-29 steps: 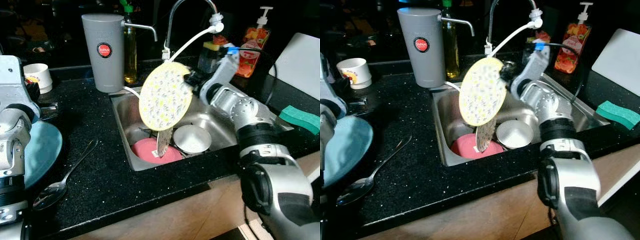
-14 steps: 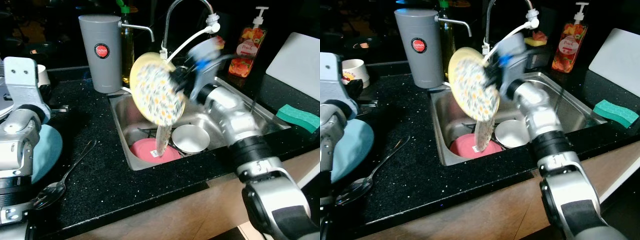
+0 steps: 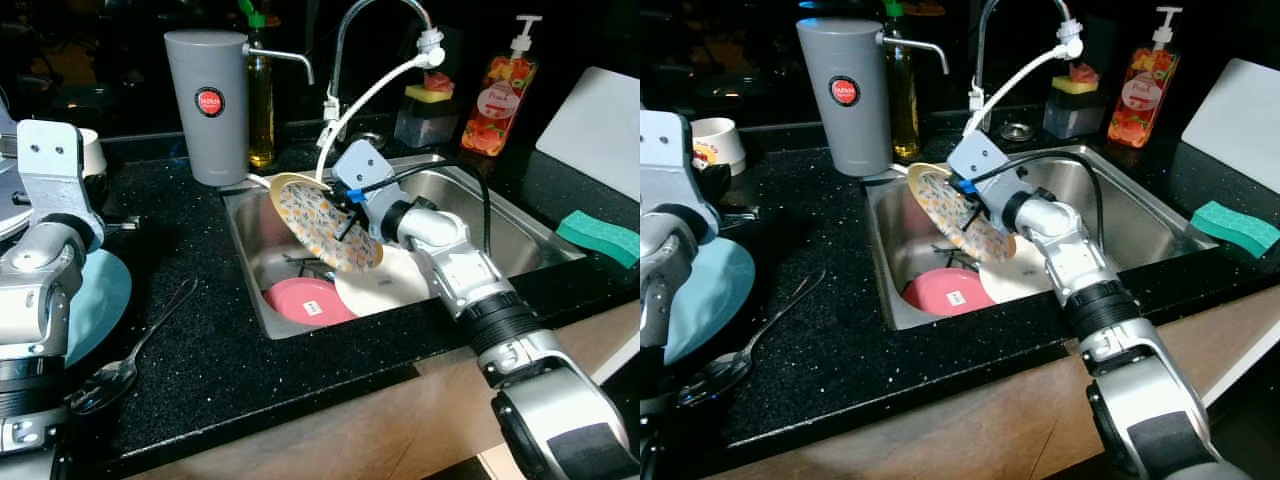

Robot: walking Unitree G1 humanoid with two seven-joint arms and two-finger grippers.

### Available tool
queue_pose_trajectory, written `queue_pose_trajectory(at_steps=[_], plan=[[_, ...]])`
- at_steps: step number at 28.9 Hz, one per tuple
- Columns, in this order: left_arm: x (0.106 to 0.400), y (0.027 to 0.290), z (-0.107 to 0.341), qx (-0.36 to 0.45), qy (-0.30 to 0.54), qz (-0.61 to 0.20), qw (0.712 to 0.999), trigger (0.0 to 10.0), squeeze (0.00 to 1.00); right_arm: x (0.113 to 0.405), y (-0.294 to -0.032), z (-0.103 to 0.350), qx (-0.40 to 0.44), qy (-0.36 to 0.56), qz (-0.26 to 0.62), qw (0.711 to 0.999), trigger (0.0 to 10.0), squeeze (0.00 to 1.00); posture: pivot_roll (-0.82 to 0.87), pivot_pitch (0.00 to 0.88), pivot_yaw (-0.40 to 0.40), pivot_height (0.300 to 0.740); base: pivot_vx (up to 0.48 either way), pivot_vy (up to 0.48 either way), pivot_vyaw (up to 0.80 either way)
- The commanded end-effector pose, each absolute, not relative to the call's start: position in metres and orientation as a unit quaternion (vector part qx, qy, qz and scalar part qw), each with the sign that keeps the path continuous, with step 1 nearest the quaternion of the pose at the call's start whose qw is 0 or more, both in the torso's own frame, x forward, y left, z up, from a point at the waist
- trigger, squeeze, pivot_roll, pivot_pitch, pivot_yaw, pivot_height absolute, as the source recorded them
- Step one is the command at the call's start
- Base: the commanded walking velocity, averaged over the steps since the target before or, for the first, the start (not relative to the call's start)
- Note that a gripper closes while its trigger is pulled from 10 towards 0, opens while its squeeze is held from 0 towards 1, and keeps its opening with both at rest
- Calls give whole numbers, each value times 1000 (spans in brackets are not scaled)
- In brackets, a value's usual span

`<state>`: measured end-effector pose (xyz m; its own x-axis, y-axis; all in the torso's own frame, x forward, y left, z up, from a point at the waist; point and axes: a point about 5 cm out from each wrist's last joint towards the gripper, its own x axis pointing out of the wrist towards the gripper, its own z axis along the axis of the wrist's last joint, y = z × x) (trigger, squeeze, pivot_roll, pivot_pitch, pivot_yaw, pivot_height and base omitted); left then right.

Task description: Kitchen organization

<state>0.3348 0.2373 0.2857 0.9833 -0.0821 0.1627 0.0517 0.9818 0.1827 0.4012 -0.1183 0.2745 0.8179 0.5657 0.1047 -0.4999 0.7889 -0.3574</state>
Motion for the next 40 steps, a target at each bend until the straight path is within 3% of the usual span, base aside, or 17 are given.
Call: queue_pose_trajectory(at_steps=[1,2,3,6,8,11,15,18,19,22,24,25,26,28,32,38,40], plan=[[326,198,279,100,-85,-172,976,10000,0,403,-124,284,-179,-120,260,941,4549,0,70,67,-14,740,0,0,0],[326,198,279,100,-85,-172,976,10000,0,403,-124,284,-179,-120,260,941,4549,0,70,67,-14,740,0,0,0],[313,174,276,102,-83,-273,953,10000,0,404,-128,287,-161,-124,246,948,4706,0,70,67,-14,740,0,0,0],[300,157,273,85,-69,-355,929,10000,0,405,-130,289,-159,-128,239,949,4824,0,70,67,-14,740,0,0,0],[282,140,266,95,-44,-448,888,10000,0,405,-132,290,-142,-125,237,953,5961,0,69,66,-10,740,0,0,0],[276,137,260,104,-14,-476,873,10000,0,406,-133,291,-128,-124,236,955,6588,0,69,66,-10,740,0,0,0],[277,141,252,133,19,-476,869,10000,0,406,-132,291,-116,-120,242,956,9373,0,69,63,-8,740,0,0,0],[279,145,250,152,29,-469,869,10000,0,405,-130,291,-110,-118,249,955,10000,20,73,59,-9,740,0,0,0],[279,147,249,160,31,-467,869,10000,0,405,-129,290,-109,-116,252,954,10000,1000,73,59,-9,740,0,0,0],[280,149,251,169,25,-456,874,10000,0,405,-128,290,-108,-114,257,954,10000,1000,73,59,-9,740,0,0,0],[289,156,255,169,15,-405,898,10000,0,405,-128,291,-109,-118,248,955,10000,961,72,53,-13,740,0,0,0],[294,160,257,172,14,-373,912,10000,0,405,-129,292,-109,-121,243,956,10000,294,72,53,-13,740,0,0,0],[300,167,258,172,16,-330,928,10000,0,406,-130,294,-107,-126,237,957,10000,0,72,53,-13,740,0,0,0],[305,174,260,172,15,-294,940,10000,0,406,-131,296,-105,-132,232,958,10000,0,72,51,-15,740,0,0,0],[324,221,277,168,-11,-79,983,10000,0,403,-128,308,-65,-173,233,955,10000,0,74,50,-14,740,0,0,0],[316,295,275,109,22,175,978,10000,0,395,-108,307,4,-166,297,940,10000,0,76,48,-10,740,0,0,0],[309,308,264,78,54,208,973,10000,161,393,-100,302,7,-159,314,936,10000,0,77,48,-9,740,0,0,0]])
